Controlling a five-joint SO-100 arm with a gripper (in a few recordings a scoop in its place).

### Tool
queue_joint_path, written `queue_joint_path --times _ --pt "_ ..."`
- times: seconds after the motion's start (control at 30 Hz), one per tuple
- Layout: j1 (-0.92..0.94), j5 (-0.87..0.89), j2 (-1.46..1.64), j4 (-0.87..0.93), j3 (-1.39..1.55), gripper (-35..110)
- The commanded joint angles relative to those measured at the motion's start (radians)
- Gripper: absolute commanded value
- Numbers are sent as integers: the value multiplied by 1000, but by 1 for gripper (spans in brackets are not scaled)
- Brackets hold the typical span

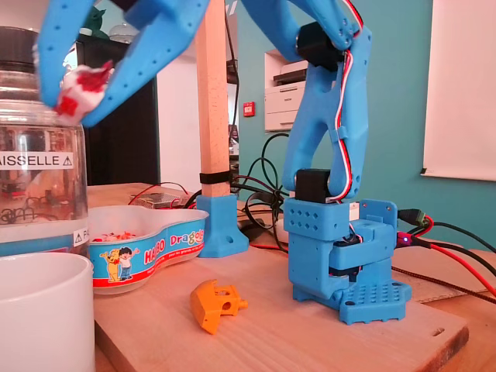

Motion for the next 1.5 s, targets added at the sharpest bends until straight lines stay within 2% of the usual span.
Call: queue_joint_path --times 0.0,0.37,0.57,0.83,1.47 --pt "3 -5 124 -78 109 -3" --pt "11 0 413 -413 561 -3" --pt "155 15 471 -580 761 -3" --pt "245 17 480 -704 838 -3" --pt "238 17 460 -954 1022 -3"
